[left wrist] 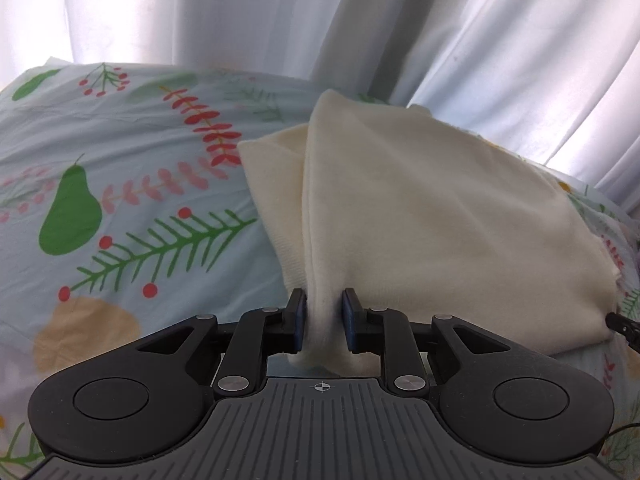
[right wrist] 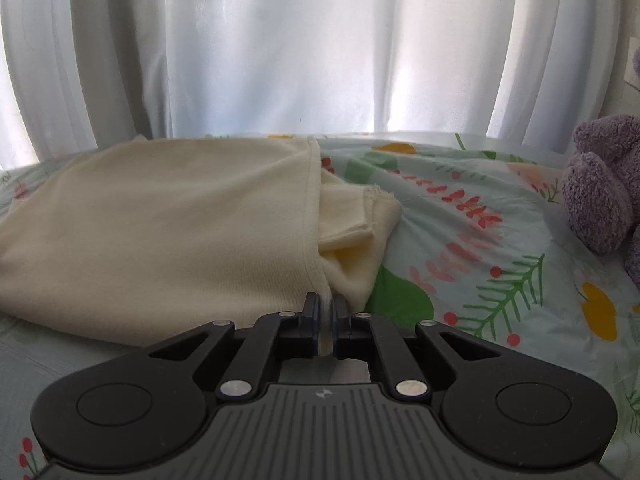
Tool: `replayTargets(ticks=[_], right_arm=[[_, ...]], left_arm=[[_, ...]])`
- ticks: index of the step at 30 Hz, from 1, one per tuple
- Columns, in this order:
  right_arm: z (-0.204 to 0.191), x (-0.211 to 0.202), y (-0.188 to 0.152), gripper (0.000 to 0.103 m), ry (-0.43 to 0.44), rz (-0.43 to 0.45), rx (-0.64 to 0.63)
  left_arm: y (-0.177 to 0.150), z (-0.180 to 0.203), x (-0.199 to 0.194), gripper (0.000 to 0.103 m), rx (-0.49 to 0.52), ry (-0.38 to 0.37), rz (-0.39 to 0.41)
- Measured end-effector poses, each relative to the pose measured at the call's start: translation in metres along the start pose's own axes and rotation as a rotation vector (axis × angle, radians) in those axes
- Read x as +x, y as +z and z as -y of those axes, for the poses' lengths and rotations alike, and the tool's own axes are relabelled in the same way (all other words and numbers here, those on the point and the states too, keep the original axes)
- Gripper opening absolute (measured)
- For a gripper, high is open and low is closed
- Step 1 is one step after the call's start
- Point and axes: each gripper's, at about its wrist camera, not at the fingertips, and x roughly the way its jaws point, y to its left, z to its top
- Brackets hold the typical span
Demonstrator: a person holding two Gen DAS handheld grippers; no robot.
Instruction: Fold small clothes
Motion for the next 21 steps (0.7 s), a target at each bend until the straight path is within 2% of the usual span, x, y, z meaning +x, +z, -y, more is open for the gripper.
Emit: replayTargets(ticks=[1,3,4,6,9,14,16,17,19,20,21], right_arm=[[-0.001,0.003,-0.001,0.006,0.013,-0.021,0.003],[-0.001,-0.004,0.001,0.009,0.019,-0.007,0.012],[0.001,-0.009,0.002,0.009,0.015,0.013,0.025],[0.006,-0.019,0.006,0.019,0.004,0.060,0.048],[0.007,-0.027,0.013,0.019,-0.015,0.125,0.049],[-0.016,-0.012,0.023,0.019,0.055,0.137,-0.029],[-0.028,0.001,0.023,0.019,0.102,0.108,-0.073],[-0.030,0.007,0.022,0.017,0.110,0.097,-0.077],[-0.032,0.021,0.019,0.008,0.053,0.063,-0.063],[-0.028,0.021,0.019,0.000,0.039,0.068,-0.037],[-0.022,0.021,0.019,0.000,0.026,0.069,0.011]], left_arm=[[0.000,-0.001,-0.001,0.028,-0.008,-0.003,0.003],[0.004,-0.004,-0.005,0.036,-0.020,0.000,0.009],[0.006,-0.005,-0.007,0.037,-0.028,-0.001,0.016],[0.009,-0.009,-0.011,0.040,-0.040,0.003,0.031],[0.014,-0.014,-0.012,0.044,-0.060,0.015,0.051],[0.020,-0.018,-0.003,0.046,-0.120,0.021,0.062],[0.021,-0.019,0.000,0.046,-0.137,0.019,0.067],[0.022,-0.021,0.001,0.047,-0.148,0.015,0.069],[0.023,-0.027,0.002,0.049,-0.170,-0.004,0.065],[0.025,-0.031,0.004,0.051,-0.185,-0.021,0.057],[0.026,-0.035,0.005,0.052,-0.203,-0.037,0.051]])
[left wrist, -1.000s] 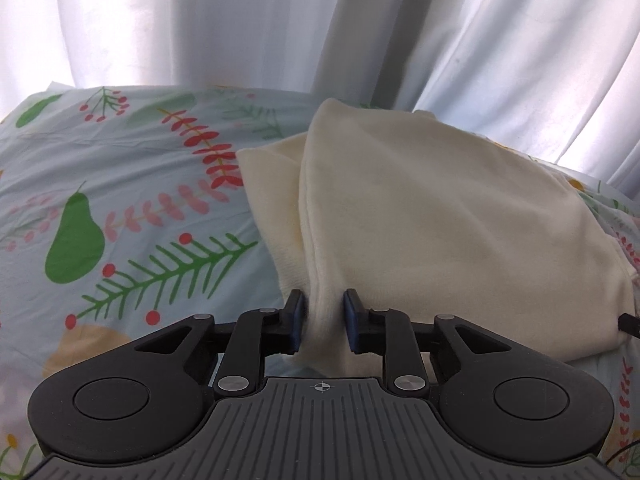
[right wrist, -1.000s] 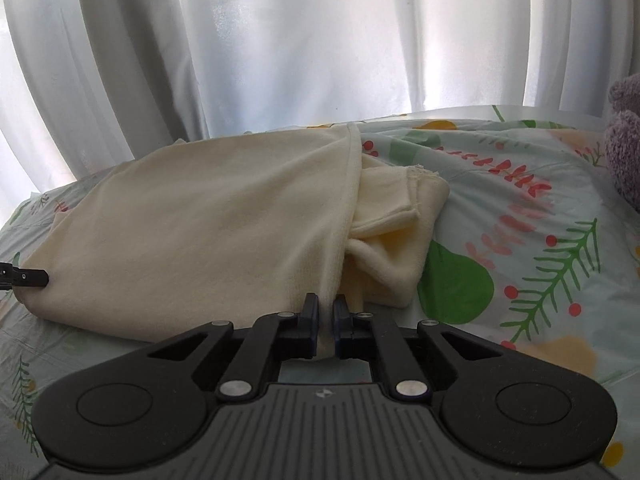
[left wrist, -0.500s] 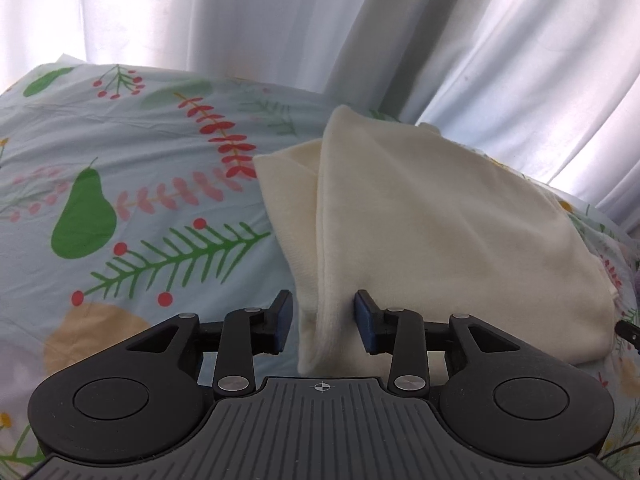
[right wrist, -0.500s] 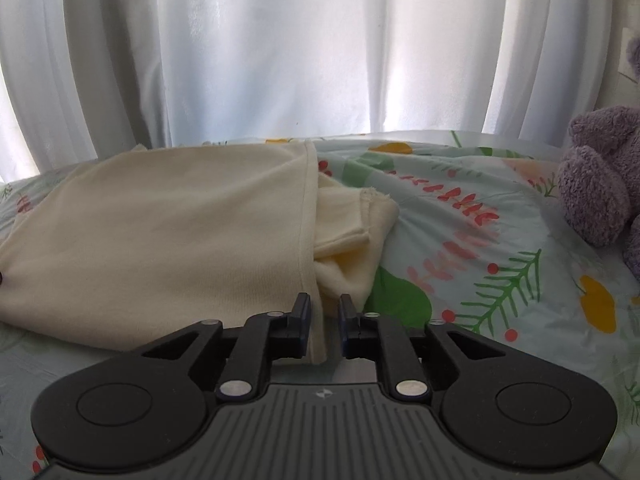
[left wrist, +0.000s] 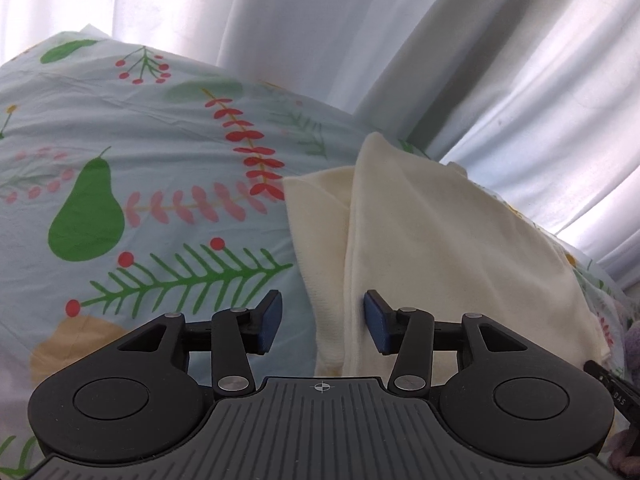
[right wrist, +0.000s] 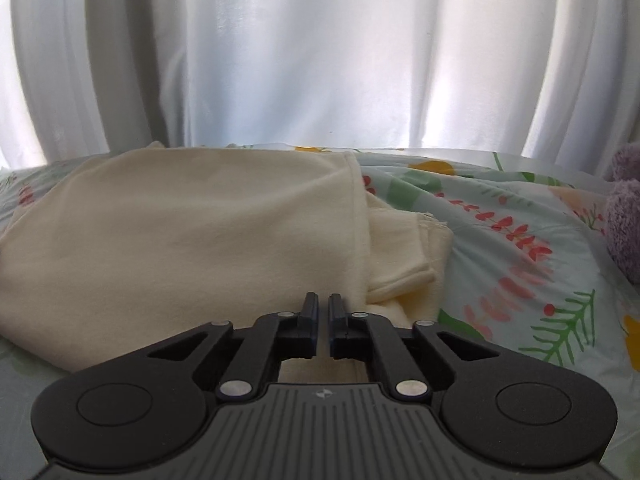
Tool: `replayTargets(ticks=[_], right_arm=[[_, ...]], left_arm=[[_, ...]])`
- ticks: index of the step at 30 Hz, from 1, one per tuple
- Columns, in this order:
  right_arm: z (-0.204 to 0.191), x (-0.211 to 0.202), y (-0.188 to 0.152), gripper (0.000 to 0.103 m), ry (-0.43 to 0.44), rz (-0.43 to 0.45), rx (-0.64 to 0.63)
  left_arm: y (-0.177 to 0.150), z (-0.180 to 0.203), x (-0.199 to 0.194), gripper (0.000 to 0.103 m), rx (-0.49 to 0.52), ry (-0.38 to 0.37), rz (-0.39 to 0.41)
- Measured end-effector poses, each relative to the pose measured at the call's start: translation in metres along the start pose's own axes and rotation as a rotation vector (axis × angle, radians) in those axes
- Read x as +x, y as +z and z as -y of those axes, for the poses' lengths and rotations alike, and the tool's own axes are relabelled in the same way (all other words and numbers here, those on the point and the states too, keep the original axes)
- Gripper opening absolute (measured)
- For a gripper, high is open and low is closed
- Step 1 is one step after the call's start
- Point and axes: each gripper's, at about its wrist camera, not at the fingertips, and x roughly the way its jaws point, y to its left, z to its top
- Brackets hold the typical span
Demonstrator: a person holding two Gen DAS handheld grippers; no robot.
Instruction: Fold small clothes
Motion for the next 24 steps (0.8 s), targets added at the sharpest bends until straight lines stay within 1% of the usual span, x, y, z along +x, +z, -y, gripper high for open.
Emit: replayTargets(ticks=[2,4,5,6,8,9,11,13,15,16,17,18,19,21,24], right_arm=[[0.006,-0.003,0.000,0.000,-0.007,0.001,0.057],[0.003,-0.009,0.000,0.000,-0.018,0.025,0.060],[-0.002,-0.012,0.000,0.003,-0.016,0.042,0.045],[-0.009,-0.018,-0.001,0.006,0.002,0.067,0.023],[-0.024,-0.026,-0.003,0.007,0.065,0.082,-0.014],[-0.033,-0.029,-0.004,0.007,0.098,0.085,-0.031],[-0.053,-0.033,-0.010,0.007,0.161,0.075,-0.066],[-0.072,-0.035,-0.015,0.007,0.206,0.061,-0.107],[-0.088,-0.033,-0.021,0.007,0.220,0.039,-0.141],[-0.093,-0.031,-0.023,0.007,0.217,0.025,-0.145],[-0.098,-0.029,-0.024,0.007,0.216,0.009,-0.142],[-0.102,-0.027,-0.026,0.007,0.212,-0.006,-0.141],[-0.104,-0.025,-0.027,0.007,0.206,-0.016,-0.148],[-0.109,-0.026,-0.026,0.007,0.193,-0.010,-0.178],[-0.106,-0.032,-0.024,0.007,0.188,0.010,-0.172]], left_arm=[[0.003,-0.008,0.004,0.053,-0.045,-0.039,-0.014],[0.006,-0.012,0.011,0.054,-0.081,-0.072,-0.034],[0.007,-0.014,0.015,0.054,-0.100,-0.091,-0.043],[0.008,-0.015,0.017,0.055,-0.113,-0.106,-0.036],[0.010,-0.013,0.021,0.055,-0.130,-0.131,-0.042],[0.011,-0.012,0.022,0.053,-0.140,-0.135,-0.044],[0.013,-0.010,0.026,0.052,-0.155,-0.164,-0.061],[0.013,-0.007,0.030,0.050,-0.153,-0.178,-0.072],[0.014,-0.006,0.032,0.037,-0.138,-0.170,-0.077],[0.015,-0.007,0.034,0.034,-0.140,-0.168,-0.084],[0.016,-0.008,0.037,0.027,-0.153,-0.177,-0.093],[0.016,-0.009,0.038,0.023,-0.171,-0.187,-0.099],[0.017,-0.011,0.037,0.021,-0.183,-0.195,-0.101],[0.018,-0.009,0.034,0.019,-0.176,-0.204,-0.092],[0.022,-0.002,0.024,0.018,-0.164,-0.225,-0.067]])
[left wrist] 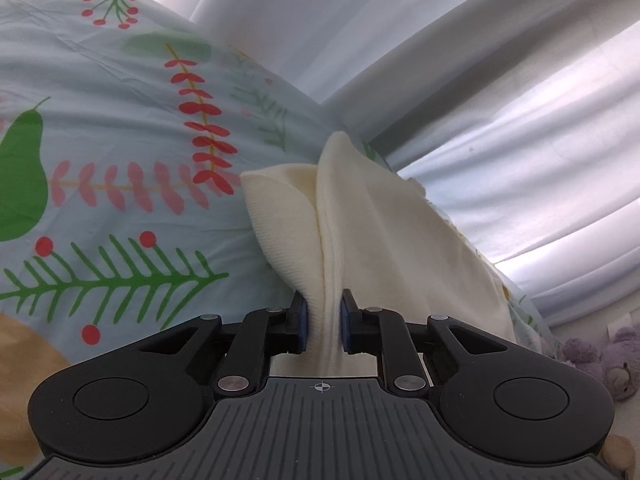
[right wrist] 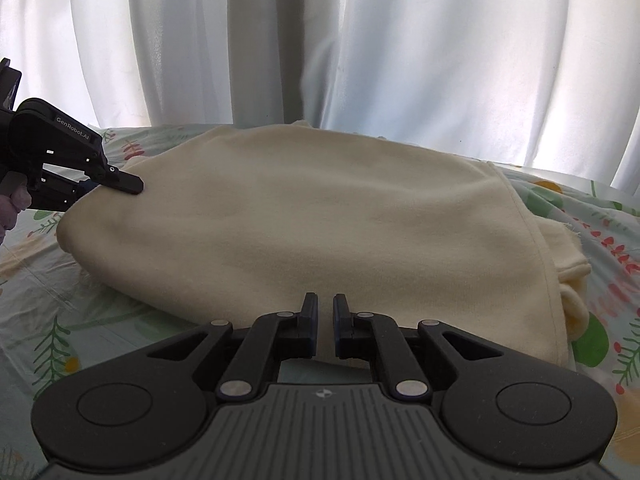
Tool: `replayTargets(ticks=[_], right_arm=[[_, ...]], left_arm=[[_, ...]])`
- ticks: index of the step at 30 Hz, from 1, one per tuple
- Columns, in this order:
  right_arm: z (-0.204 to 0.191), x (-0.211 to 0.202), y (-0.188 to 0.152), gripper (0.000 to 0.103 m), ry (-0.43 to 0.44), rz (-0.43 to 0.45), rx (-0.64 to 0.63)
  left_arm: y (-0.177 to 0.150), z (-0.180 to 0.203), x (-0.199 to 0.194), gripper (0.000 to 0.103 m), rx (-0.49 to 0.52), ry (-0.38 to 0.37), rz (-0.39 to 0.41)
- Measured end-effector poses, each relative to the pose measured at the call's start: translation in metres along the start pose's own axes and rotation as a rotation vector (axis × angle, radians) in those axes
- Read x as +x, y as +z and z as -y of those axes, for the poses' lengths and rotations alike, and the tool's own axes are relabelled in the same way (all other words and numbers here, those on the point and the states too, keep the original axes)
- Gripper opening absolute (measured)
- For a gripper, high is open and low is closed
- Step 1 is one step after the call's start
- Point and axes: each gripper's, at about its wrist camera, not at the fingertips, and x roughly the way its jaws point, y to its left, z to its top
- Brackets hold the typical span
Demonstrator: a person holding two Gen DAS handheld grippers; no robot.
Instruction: Fold small clothes
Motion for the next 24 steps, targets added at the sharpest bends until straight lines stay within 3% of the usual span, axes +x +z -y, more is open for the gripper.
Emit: replayTargets(ticks=[9,14,17,19,21,24], right_arm=[[0.038,-0.023,0.001,0.007,-0.114,0.050,0.116],[0.060,-0.026,-0.002,0.007,-0.164,0.047,0.188],[0.068,-0.024,-0.005,0.007,-0.166,0.034,0.208],[0.070,-0.021,-0.007,0.007,-0.166,0.024,0.206],[0.072,-0.017,-0.009,0.007,-0.161,0.009,0.213],[0.075,-0.017,-0.013,0.007,-0.149,0.002,0.226]], left_arm=[[-0.009,0.086,-0.011,0.017,0.146,-0.103,0.046],[-0.044,0.140,0.024,0.018,0.315,-0.021,0.018],[-0.070,0.153,0.056,0.026,0.398,0.025,-0.044],[-0.082,0.155,0.067,0.029,0.432,0.013,-0.072],[-0.089,0.158,0.061,0.037,0.493,0.006,-0.055],[-0.084,0.157,0.033,0.036,0.475,-0.025,-0.048]])
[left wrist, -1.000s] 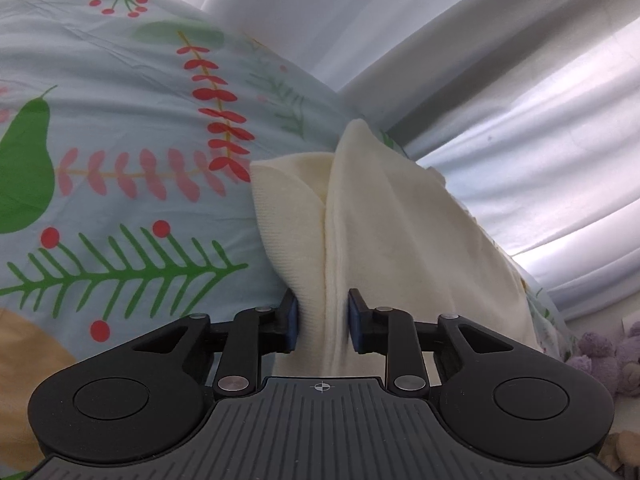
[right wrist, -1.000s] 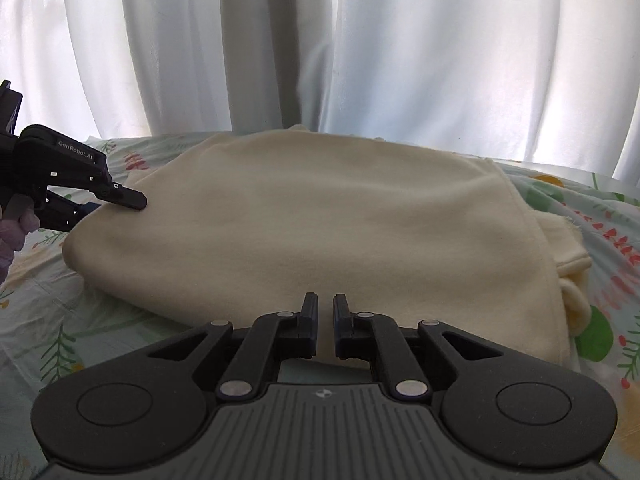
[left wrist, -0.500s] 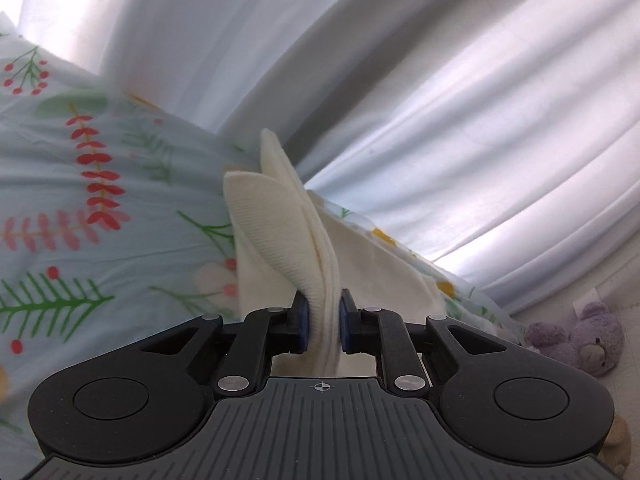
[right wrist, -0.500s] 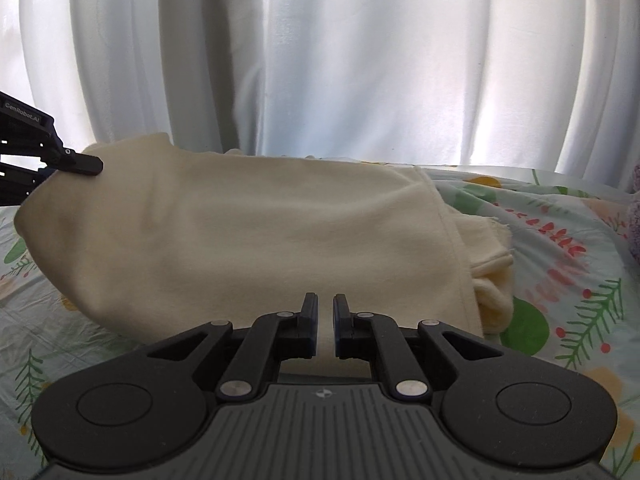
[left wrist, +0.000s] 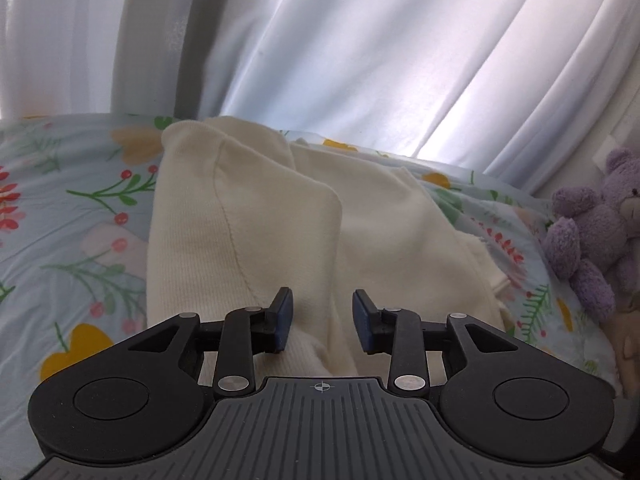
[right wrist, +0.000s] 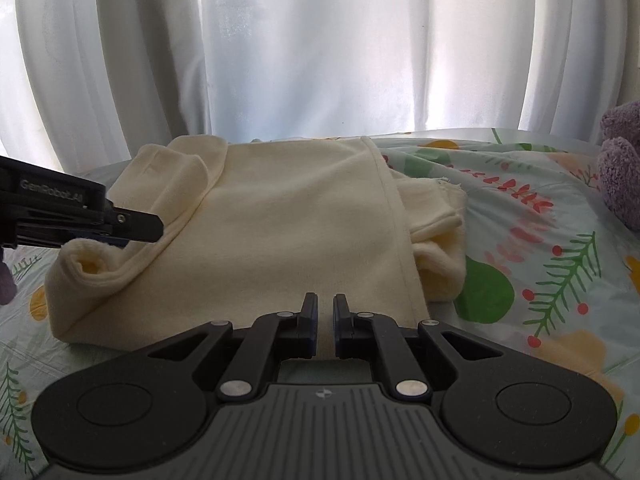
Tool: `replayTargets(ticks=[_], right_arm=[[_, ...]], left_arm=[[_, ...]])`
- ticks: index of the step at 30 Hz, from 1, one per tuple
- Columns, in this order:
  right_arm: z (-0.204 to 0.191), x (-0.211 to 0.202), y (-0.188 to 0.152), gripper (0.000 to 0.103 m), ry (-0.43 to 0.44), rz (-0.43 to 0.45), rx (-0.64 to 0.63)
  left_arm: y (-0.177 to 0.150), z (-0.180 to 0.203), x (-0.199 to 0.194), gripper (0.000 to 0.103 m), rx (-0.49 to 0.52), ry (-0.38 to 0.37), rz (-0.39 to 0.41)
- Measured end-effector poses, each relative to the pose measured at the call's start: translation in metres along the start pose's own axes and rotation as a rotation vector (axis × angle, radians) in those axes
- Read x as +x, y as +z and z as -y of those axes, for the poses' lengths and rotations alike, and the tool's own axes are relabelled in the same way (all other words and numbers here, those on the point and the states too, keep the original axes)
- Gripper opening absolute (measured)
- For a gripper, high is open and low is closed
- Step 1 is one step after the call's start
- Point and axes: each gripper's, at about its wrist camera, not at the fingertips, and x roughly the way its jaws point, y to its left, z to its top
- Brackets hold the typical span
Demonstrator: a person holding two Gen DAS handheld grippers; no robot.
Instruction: Fold small clothes
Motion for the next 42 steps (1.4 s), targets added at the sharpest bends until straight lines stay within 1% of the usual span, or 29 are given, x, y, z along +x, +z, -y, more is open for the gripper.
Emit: replayTargets(ticks=[1,2,4,6,7,8,9,11,12,13,14,15,16,17,18,20,21,23,26,29,30,31,34,35,36,40,41,42], right_arm=[[0.001,0.000,0.000,0.007,0.002,0.002,0.000],[0.001,-0.001,0.000,0.007,0.001,0.004,0.001],[0.002,-0.002,0.000,0.007,0.001,0.012,0.002],[0.002,-0.003,0.001,0.007,0.004,0.017,-0.002],[0.003,-0.003,0.002,0.007,0.005,0.020,-0.003],[0.002,-0.003,0.003,0.007,0.011,0.021,-0.004],[0.001,-0.002,0.004,0.007,0.020,0.020,-0.006],[-0.003,0.000,0.007,0.007,0.034,0.023,-0.017],[-0.006,0.000,0.008,0.007,0.039,0.024,-0.027],[-0.009,0.001,0.010,0.007,0.047,0.027,-0.038],[-0.012,0.001,0.012,0.007,0.057,0.029,-0.047],[-0.015,0.002,0.014,0.008,0.073,0.028,-0.053],[-0.017,0.004,0.018,0.009,0.098,0.021,-0.052],[-0.018,0.005,0.022,0.015,0.136,0.011,-0.042],[-0.018,0.008,0.028,0.026,0.181,0.001,-0.025],[-0.017,0.015,0.041,0.037,0.290,-0.025,0.038],[-0.017,0.021,0.048,0.038,0.339,-0.042,0.071],[-0.018,0.038,0.061,0.039,0.429,-0.084,0.135],[-0.026,0.066,0.074,0.039,0.509,-0.150,0.205],[-0.031,0.092,0.076,0.039,0.539,-0.232,0.273],[-0.032,0.098,0.075,0.039,0.549,-0.243,0.287],[-0.034,0.100,0.075,0.039,0.551,-0.239,0.294],[-0.042,0.100,0.076,0.038,0.553,-0.226,0.258],[-0.043,0.100,0.076,0.028,0.553,-0.219,0.250],[-0.045,0.100,0.076,0.017,0.561,-0.212,0.231],[-0.047,0.102,0.077,0.017,0.565,-0.208,0.211],[-0.046,0.103,0.078,0.022,0.568,-0.215,0.218],[-0.044,0.105,0.078,0.024,0.573,-0.224,0.224]], left_arm=[[0.002,-0.002,-0.013,0.037,-0.016,-0.020,0.032],[0.002,-0.005,-0.024,0.038,-0.022,-0.020,0.061],[0.002,-0.010,-0.045,0.038,-0.015,0.051,0.114],[0.000,-0.021,-0.054,0.043,-0.019,0.109,0.151],[-0.001,-0.027,-0.053,0.043,-0.030,0.133,0.148],[-0.001,-0.033,-0.047,0.043,-0.048,0.158,0.130],[-0.003,-0.037,-0.041,0.043,-0.059,0.168,0.104],[-0.009,-0.038,-0.022,0.043,-0.064,0.146,0.049],[-0.014,-0.038,-0.012,0.048,-0.062,0.116,0.018],[-0.020,-0.038,-0.006,0.052,-0.041,0.102,0.028],[-0.025,-0.037,-0.002,0.057,-0.007,0.125,0.043],[-0.027,-0.036,0.002,0.060,0.011,0.162,0.029],[-0.027,-0.038,0.004,0.062,-0.005,0.169,0.016],[-0.027,-0.042,0.003,0.062,-0.045,0.156,0.008],[-0.027,-0.045,0.002,0.062,-0.077,0.145,-0.002],[-0.028,-0.052,-0.002,0.062,-0.118,0.124,-0.021],[-0.028,-0.054,-0.003,0.062,-0.128,0.119,-0.022],[-0.030,-0.052,-0.004,0.062,-0.113,0.121,-0.018],[-0.031,-0.048,-0.005,0.062,-0.090,0.133,-0.014],[-0.031,-0.049,-0.005,0.063,-0.095,0.132,-0.013],[-0.031,-0.050,-0.005,0.063,-0.099,0.129,-0.011],[-0.032,-0.050,-0.005,0.063,-0.100,0.126,-0.010],[-0.034,-0.053,-0.007,0.063,-0.107,0.121,-0.007],[-0.034,-0.053,-0.008,0.064,-0.110,0.123,-0.007],[-0.034,-0.054,-0.009,0.064,-0.115,0.124,-0.005],[-0.034,-0.051,-0.015,0.063,-0.101,0.133,0.005],[-0.035,-0.049,-0.016,0.063,-0.094,0.137,0.005],[-0.035,-0.048,-0.018,0.063,-0.089,0.143,0.005]])
